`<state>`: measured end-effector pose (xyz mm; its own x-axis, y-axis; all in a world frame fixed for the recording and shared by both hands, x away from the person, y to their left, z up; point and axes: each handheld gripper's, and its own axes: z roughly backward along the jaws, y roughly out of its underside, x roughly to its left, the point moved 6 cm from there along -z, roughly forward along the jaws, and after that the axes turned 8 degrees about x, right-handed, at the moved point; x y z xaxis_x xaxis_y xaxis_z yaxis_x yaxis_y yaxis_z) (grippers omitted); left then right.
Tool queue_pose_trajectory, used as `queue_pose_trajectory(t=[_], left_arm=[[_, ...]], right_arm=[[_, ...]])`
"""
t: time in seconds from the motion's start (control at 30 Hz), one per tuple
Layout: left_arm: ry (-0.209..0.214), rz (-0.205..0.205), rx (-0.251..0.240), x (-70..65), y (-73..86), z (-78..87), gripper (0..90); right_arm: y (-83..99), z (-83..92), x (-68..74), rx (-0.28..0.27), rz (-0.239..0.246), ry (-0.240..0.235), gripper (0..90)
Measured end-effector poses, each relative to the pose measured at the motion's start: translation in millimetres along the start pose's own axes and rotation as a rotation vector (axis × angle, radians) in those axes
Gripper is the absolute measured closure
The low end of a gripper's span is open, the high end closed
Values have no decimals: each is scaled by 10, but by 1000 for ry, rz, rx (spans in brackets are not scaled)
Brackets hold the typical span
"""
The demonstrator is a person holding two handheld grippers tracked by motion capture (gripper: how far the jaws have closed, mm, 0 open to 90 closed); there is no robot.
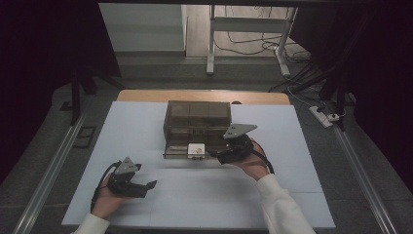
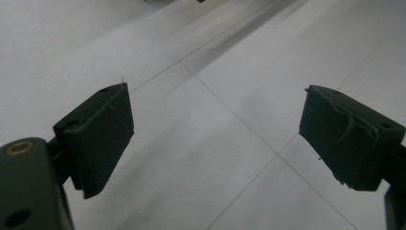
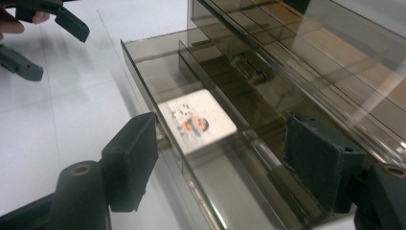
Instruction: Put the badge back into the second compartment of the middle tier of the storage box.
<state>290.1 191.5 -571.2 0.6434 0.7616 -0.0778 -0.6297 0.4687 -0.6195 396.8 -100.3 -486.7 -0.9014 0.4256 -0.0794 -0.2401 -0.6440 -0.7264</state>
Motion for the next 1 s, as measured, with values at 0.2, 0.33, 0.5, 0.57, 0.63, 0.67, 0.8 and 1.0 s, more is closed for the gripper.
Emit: queue_pose_trajectory(t=[0.2, 0.33, 0.5, 0.57, 0.63, 0.67, 0.8, 1.0], left_arm=[[-2, 0, 2, -6, -1, -6, 117], [-3, 1, 1, -7, -2, -6, 117], [-2, 0, 2, -8, -2, -7, 117], [-2, 3, 1, -8, -2, -5, 117], [-2, 4, 0, -7, -1, -4, 117], [-2, 4, 1, -4, -1, -3, 117], [-2, 5, 1, -8, -2, -9, 117], [-2, 6, 0, -7, -2, -10, 117]], right_arm=[[127, 178, -17, -14, -13, 34, 272], [215, 290, -18, -26, -26, 52, 270], [319, 416, 12, -39, -45, 62, 269], [372, 465, 33, -37, -45, 70, 268], [434, 506, 51, -36, -47, 74, 265], [471, 528, 59, -34, -48, 76, 264], [625, 613, 57, -35, -72, 86, 258], [924, 747, 30, -27, -114, 110, 250]])
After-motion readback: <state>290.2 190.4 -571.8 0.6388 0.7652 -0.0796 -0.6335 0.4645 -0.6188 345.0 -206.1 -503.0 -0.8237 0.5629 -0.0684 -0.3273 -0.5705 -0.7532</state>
